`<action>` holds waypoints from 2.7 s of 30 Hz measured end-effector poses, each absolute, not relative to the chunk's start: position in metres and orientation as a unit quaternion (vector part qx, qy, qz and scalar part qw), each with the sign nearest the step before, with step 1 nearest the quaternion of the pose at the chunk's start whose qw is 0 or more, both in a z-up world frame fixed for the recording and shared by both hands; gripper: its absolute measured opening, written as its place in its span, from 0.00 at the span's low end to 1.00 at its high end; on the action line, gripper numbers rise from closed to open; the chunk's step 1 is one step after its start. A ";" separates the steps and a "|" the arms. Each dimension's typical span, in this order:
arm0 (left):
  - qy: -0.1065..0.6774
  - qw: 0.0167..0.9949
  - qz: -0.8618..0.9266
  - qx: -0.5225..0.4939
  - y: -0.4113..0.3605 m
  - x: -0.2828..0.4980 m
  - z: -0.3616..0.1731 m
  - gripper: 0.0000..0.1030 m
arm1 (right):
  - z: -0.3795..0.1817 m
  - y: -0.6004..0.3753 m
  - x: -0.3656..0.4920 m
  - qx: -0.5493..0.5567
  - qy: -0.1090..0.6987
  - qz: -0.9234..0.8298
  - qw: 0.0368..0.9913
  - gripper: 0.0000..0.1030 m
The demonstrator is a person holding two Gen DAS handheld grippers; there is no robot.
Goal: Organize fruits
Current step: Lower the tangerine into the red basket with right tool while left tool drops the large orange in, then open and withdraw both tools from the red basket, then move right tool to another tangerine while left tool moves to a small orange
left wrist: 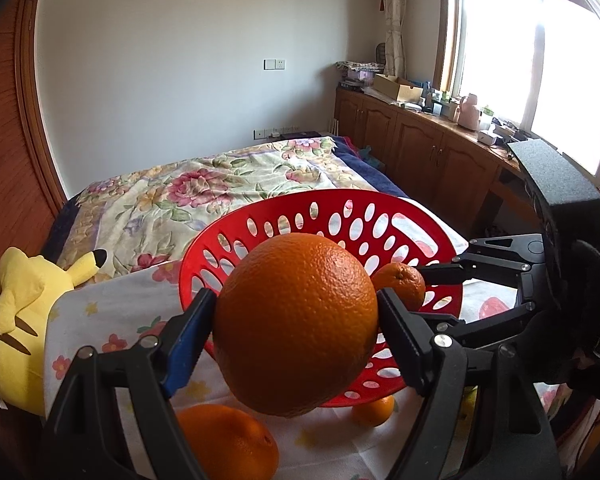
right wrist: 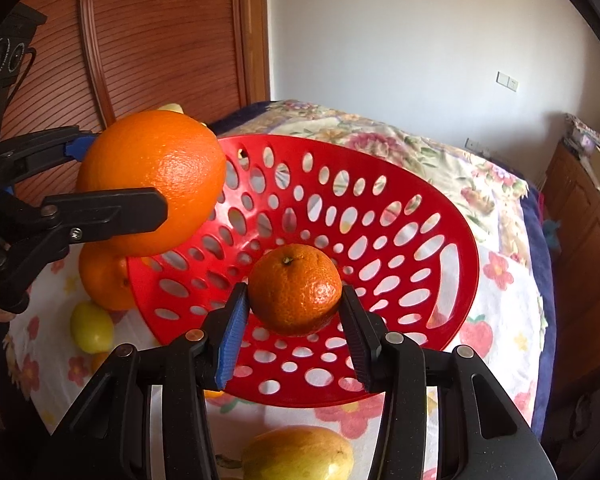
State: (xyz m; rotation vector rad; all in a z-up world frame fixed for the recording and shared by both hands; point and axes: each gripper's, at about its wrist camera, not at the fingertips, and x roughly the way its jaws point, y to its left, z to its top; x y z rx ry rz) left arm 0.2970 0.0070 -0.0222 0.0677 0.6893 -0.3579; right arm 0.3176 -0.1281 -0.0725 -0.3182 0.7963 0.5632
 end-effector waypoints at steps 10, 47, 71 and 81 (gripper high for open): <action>0.345 0.921 -0.176 0.039 0.002 0.306 -0.030 0.77 | -0.073 -0.126 0.326 -0.159 0.389 0.269 0.867 0.46; 0.366 0.914 -0.152 0.083 -0.039 0.314 -0.044 0.79 | -0.035 -0.190 0.274 -0.094 0.327 0.240 0.909 0.55; 0.316 0.939 -0.138 0.016 0.005 0.170 -0.071 0.80 | -0.069 -0.237 0.181 -0.065 0.302 0.184 0.933 0.56; 0.321 0.939 -0.119 0.008 0.010 0.141 -0.102 0.80 | -0.090 -0.247 0.162 -0.058 0.312 0.170 0.933 0.56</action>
